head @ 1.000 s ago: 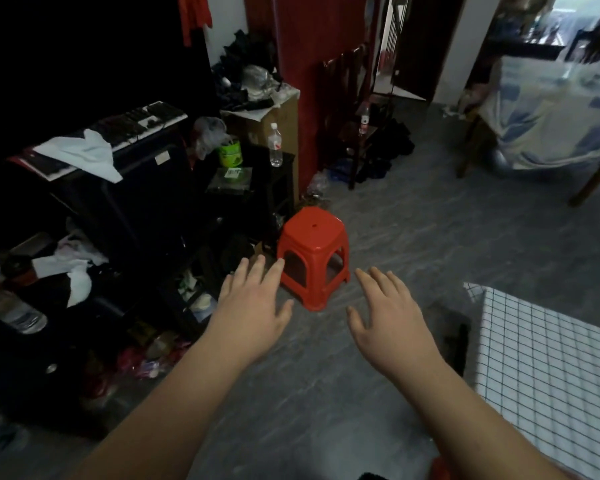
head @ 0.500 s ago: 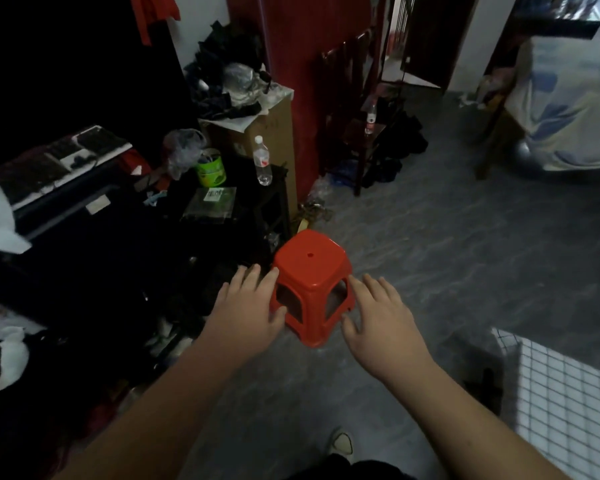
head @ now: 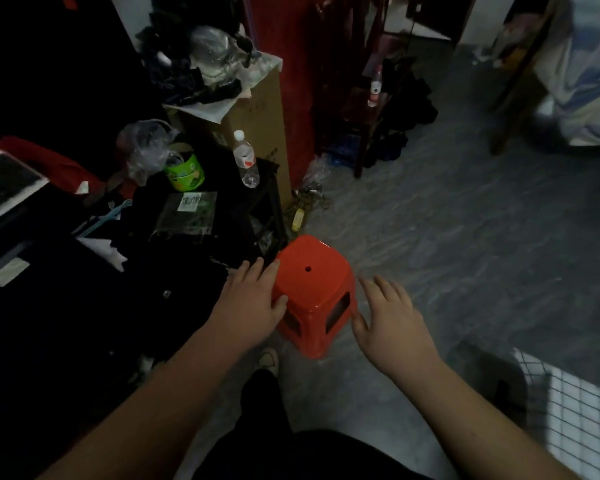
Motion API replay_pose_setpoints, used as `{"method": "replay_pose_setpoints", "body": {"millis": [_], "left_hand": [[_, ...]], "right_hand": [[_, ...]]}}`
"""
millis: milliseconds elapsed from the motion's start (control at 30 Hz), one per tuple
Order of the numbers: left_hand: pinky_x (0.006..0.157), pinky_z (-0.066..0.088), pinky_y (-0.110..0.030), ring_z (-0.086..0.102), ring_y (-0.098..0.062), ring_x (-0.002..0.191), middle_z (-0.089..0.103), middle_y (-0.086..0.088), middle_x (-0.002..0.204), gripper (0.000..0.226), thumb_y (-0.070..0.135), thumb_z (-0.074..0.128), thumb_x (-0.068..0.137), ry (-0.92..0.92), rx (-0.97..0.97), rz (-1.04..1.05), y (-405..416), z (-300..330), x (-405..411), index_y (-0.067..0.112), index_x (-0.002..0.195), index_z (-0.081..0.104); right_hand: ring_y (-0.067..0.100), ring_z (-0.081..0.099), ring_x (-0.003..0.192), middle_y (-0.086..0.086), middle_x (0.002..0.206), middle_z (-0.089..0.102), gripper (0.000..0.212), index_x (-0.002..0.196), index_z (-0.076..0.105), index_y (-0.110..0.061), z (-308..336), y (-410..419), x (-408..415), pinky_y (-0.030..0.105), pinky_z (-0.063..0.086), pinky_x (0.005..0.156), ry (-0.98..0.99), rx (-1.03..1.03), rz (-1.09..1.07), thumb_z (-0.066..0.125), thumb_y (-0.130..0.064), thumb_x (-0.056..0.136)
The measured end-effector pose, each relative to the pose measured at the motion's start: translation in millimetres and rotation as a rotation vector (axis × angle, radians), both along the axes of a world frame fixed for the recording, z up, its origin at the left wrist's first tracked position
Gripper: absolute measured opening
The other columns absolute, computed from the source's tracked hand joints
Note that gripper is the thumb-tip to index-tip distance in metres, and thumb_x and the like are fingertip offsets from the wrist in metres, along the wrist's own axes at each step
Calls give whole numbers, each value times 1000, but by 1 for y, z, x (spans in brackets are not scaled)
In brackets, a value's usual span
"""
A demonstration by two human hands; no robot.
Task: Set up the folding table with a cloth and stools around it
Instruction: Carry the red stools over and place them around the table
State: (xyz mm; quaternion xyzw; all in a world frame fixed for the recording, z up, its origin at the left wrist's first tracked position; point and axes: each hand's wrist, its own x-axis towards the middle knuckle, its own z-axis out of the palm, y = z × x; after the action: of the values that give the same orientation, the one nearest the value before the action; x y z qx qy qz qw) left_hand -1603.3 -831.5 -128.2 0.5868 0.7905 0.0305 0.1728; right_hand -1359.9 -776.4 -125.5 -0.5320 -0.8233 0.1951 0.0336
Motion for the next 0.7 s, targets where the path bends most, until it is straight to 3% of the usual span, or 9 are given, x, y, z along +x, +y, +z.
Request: {"method": "replay_pose_setpoints", "body": {"millis": [400, 700], "left_hand": [[122, 17, -46, 12, -28, 152, 16, -8, 166, 72, 46, 46, 98, -80, -162, -341, 209, -102, -122, 26, 159, 13], [122, 18, -46, 11, -31, 152, 9, -11, 166, 75, 47, 47, 97, -55, -337, -454, 315, -263, -167, 26, 159, 10]], "right_hand": [[27, 21, 150, 6, 162, 28, 68, 156, 25, -19, -105, 132, -133, 46, 25, 120, 13, -239, -383, 50, -41, 97], [30, 30, 144, 10, 160, 28, 72, 154, 25, -21, -252, 200, -188, 51, 35, 113, 54, -430, -600, 56, -36, 91]]}}
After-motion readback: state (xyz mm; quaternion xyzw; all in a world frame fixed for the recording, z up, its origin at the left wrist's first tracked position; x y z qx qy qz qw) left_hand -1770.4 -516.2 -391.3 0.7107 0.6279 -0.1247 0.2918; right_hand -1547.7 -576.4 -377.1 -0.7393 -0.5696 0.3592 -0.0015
